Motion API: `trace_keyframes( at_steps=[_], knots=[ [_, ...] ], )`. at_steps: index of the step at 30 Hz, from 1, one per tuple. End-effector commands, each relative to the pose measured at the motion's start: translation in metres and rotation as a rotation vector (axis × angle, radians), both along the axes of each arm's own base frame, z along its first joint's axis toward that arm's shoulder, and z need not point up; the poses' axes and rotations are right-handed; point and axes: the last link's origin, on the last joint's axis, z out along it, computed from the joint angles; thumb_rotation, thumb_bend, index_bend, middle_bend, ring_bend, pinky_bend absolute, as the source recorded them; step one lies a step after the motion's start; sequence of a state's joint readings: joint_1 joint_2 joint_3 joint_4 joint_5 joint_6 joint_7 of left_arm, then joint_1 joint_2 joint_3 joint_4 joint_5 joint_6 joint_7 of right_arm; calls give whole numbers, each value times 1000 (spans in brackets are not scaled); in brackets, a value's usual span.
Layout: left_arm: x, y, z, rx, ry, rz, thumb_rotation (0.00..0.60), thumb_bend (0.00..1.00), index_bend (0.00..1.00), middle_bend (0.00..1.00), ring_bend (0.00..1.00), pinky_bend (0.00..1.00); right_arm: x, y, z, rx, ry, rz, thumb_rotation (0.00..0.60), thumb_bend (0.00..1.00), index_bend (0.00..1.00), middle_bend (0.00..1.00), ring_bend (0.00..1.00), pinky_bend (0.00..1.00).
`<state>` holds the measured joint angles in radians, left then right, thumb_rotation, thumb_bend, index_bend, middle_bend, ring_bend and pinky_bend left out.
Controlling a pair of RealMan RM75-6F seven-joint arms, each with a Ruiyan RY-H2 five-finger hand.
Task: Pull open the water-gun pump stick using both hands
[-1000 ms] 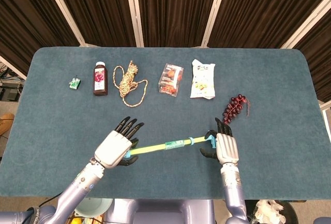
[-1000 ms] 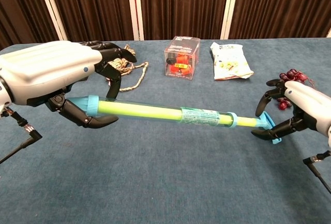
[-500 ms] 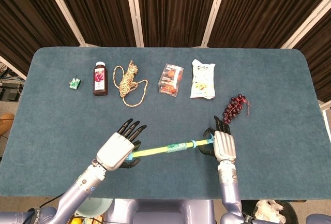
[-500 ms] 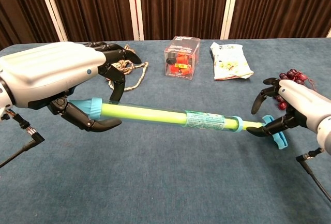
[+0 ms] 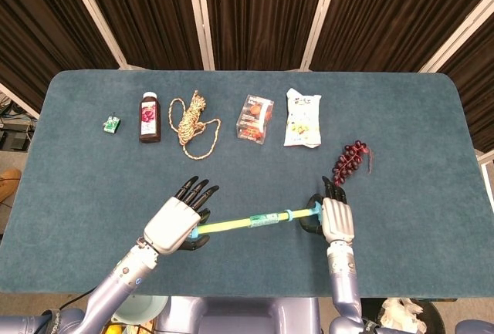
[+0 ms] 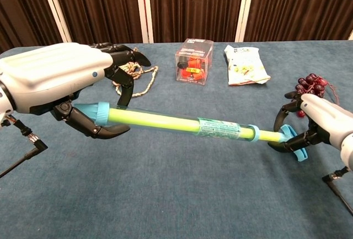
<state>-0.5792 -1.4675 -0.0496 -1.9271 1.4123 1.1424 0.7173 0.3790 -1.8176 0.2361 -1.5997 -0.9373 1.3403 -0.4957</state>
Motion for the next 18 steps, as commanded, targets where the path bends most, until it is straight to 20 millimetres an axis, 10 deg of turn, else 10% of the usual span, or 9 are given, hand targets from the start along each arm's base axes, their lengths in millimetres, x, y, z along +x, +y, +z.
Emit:
trace_keyframes(
  at_steps=[1, 18],
  knots=[
    [0, 0, 0, 0, -1, -1, 600, 394, 610, 71, 0, 20, -1, 0, -1, 2, 0, -4, 600, 301, 545, 66, 0, 0],
    [2, 0, 5, 4, -8, -3, 600, 393, 611, 71, 0, 20, -12, -2, 2, -11, 22, -28, 600, 429, 614, 87, 0, 0]
  ],
)
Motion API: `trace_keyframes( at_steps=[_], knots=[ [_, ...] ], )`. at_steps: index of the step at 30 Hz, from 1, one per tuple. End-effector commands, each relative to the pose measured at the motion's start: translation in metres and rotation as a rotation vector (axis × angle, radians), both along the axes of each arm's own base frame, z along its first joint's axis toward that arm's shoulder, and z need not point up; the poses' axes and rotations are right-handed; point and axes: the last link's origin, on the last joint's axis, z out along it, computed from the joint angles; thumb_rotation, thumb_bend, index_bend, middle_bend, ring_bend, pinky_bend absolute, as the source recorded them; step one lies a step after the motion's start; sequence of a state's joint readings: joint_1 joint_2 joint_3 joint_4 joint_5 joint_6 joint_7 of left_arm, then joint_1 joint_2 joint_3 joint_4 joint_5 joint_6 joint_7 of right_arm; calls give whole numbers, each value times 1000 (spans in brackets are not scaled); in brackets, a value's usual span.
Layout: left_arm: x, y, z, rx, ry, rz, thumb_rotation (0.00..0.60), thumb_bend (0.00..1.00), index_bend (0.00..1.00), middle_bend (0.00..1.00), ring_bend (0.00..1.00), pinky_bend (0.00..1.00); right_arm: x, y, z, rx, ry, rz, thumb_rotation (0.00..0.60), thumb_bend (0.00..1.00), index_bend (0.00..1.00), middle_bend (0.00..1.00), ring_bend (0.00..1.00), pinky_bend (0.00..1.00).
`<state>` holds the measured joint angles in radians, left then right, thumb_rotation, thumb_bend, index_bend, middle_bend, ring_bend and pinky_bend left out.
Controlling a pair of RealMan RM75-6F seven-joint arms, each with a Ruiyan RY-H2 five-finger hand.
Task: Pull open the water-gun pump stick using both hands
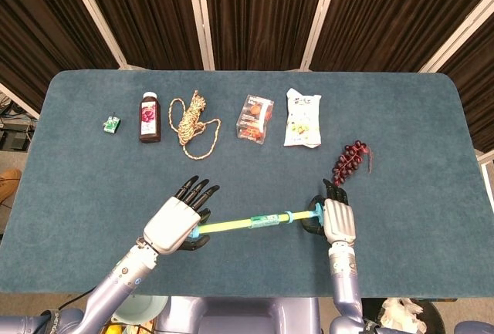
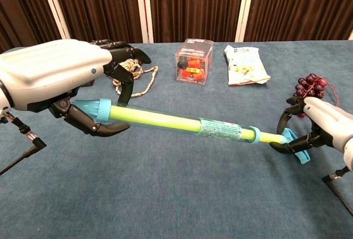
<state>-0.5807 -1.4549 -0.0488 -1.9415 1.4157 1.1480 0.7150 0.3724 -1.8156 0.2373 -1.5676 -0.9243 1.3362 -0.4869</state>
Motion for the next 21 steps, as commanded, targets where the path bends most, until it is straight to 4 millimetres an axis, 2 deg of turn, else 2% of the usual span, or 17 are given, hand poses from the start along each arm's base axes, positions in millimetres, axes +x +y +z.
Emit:
trace_keyframes(
  at_steps=[1, 8, 12, 21],
  knots=[
    [1, 0, 2, 3, -5, 0, 600, 393, 611, 71, 0, 20, -1, -2, 3, -10, 3, -1, 600, 430, 618, 88, 0, 0],
    [3, 1, 13, 17, -38, 3, 600, 393, 611, 71, 0, 20, 2, -17, 27, -78, 20, 27, 600, 432, 641, 97, 0, 0],
    [0, 2, 20, 31, -49, 13, 600, 393, 612, 72, 0, 20, 1, -29, 49, -137, 37, 37, 600, 432, 651, 100, 0, 0],
    [-19, 3, 33, 49, -48, 54, 600, 393, 614, 73, 0, 20, -20, -40, 86, -207, 55, -8, 600, 431, 662, 103, 0, 0]
  ],
)
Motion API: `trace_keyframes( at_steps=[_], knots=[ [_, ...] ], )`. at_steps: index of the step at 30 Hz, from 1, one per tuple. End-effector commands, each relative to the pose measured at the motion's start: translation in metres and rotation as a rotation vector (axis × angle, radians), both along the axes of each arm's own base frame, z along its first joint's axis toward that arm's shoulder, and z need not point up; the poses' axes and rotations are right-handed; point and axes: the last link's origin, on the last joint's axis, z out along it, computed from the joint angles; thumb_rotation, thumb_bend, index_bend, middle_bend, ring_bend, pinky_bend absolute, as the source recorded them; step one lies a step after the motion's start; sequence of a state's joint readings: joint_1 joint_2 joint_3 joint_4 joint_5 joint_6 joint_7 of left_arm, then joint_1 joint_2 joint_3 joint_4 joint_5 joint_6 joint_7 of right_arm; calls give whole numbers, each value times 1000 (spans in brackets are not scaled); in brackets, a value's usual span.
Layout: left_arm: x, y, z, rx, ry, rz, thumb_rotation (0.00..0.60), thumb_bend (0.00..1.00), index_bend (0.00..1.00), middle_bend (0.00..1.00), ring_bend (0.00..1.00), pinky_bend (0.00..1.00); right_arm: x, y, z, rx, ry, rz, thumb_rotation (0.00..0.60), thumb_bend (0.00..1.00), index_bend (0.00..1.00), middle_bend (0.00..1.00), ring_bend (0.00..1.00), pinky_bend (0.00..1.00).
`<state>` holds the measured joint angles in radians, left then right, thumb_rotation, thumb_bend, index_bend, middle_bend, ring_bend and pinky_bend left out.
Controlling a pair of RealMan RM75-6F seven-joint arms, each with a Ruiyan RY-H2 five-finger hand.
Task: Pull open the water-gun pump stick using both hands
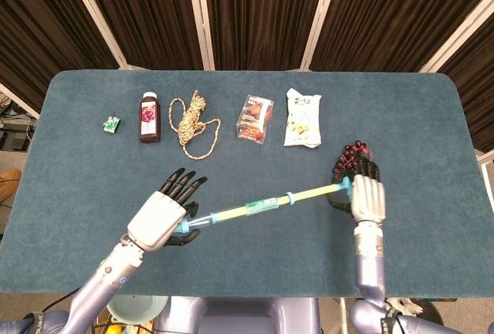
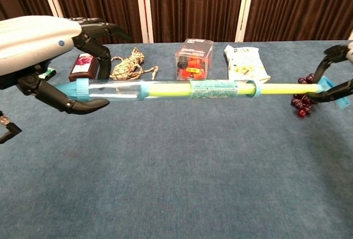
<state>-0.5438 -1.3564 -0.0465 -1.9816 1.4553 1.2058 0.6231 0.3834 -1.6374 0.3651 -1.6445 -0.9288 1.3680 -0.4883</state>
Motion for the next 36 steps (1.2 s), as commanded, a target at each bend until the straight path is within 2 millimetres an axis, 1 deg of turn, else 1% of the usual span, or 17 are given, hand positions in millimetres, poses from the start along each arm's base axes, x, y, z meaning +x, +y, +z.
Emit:
trace_keyframes(
  at_steps=[1, 6, 12, 17, 22, 27, 33, 34, 36],
  knots=[
    [-8, 0, 3, 5, 2, 17, 600, 393, 614, 73, 0, 20, -8, -3, 13, -24, -6, -18, 600, 431, 663, 103, 0, 0],
    [-23, 0, 7, 7, 5, 49, 600, 393, 614, 74, 0, 19, -22, -3, 35, -63, -11, -39, 600, 433, 676, 103, 0, 0],
    [-39, -1, 7, 4, 12, 82, 600, 394, 616, 74, 0, 20, -45, 3, 57, -90, 23, -64, 600, 431, 687, 104, 0, 0],
    [-47, -2, 9, 7, 13, 94, 600, 393, 616, 74, 0, 20, -62, 4, 75, -119, 32, -94, 600, 433, 696, 104, 0, 0],
    [-56, -3, 11, 13, 27, 102, 600, 394, 616, 74, 0, 20, -72, 2, 89, -145, 43, -110, 600, 432, 700, 105, 0, 0],
    [-63, -3, 12, 14, 35, 115, 600, 394, 616, 74, 0, 20, -79, 3, 97, -154, 54, -124, 600, 432, 701, 104, 0, 0],
    [-67, -4, 12, 14, 39, 121, 600, 390, 611, 70, 0, 19, -86, 6, 100, -151, 68, -138, 600, 431, 695, 104, 0, 0],
    [-68, -4, 12, 14, 39, 121, 600, 383, 597, 67, 0, 19, -87, 6, 100, -150, 70, -139, 600, 425, 671, 99, 0, 0],
    [-68, -5, 12, 10, 38, 123, 600, 335, 501, 49, 0, 19, -88, 7, 100, -140, 77, -140, 600, 401, 572, 79, 0, 0]
  ],
)
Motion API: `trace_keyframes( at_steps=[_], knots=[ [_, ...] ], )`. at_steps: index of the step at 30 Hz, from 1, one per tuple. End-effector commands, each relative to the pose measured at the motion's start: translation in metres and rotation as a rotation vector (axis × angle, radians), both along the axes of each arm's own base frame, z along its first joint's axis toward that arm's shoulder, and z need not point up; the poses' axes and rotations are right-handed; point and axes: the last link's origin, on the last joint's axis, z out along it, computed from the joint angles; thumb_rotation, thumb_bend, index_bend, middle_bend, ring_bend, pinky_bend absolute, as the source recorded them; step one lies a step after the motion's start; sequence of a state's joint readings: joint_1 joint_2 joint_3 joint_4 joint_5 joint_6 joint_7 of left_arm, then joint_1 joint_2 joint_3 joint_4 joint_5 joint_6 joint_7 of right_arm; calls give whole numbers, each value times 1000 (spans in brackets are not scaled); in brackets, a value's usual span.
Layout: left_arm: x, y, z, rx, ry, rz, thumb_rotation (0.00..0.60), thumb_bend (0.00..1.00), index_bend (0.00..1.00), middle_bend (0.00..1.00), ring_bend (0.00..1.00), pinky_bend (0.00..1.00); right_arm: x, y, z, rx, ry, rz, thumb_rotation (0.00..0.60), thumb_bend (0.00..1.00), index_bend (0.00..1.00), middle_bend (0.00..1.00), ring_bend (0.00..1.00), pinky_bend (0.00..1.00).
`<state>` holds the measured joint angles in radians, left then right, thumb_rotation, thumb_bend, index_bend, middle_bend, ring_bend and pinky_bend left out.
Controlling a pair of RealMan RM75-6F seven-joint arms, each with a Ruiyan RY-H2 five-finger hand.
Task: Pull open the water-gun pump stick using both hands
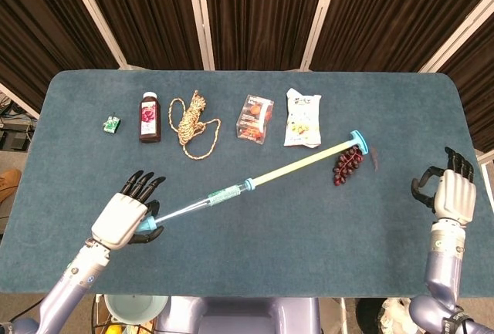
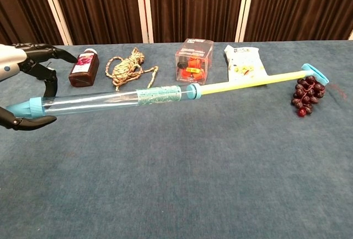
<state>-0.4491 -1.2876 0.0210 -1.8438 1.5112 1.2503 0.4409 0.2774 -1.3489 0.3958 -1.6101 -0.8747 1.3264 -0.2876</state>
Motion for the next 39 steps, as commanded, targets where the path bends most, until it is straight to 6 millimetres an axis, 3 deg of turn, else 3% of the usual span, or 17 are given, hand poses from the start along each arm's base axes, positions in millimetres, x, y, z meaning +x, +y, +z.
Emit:
trace_keyframes(
  at_steps=[1, 4, 11, 17, 25, 32, 39],
  knots=[
    [-1, -1, -1, -5, 1, 1, 600, 291, 414, 32, 0, 18, -2, 2, -1, 17, 12, -2, 600, 383, 500, 62, 0, 0],
    [-4, -2, -2, -20, 12, 11, 600, 197, 237, 2, 0, 14, -2, 4, -2, 43, 32, -1, 600, 342, 377, 33, 0, 0],
    [-10, -5, 1, -38, 32, 38, 600, 3, 86, 0, 0, 13, -6, 8, 0, 68, 30, -15, 600, 298, 308, 5, 0, 0],
    [-15, -11, 7, -44, 22, 62, 600, 0, 63, 0, 0, 13, -5, 12, 1, 92, 19, -14, 600, 291, 302, 2, 0, 0],
    [-38, -19, 32, 23, 13, 132, 600, 0, 62, 0, 0, 13, 10, 29, -3, 166, 11, 55, 600, 255, 299, 2, 0, 0],
    [-74, -35, 67, 133, 7, 237, 600, 0, 42, 0, 0, 13, 22, 62, -7, 260, 55, 159, 600, 198, 220, 1, 0, 0],
    [-107, -65, 96, 206, -10, 302, 600, 0, 1, 0, 0, 12, 16, 99, 2, 302, 112, 228, 600, 165, 133, 0, 0, 0]
  ],
)
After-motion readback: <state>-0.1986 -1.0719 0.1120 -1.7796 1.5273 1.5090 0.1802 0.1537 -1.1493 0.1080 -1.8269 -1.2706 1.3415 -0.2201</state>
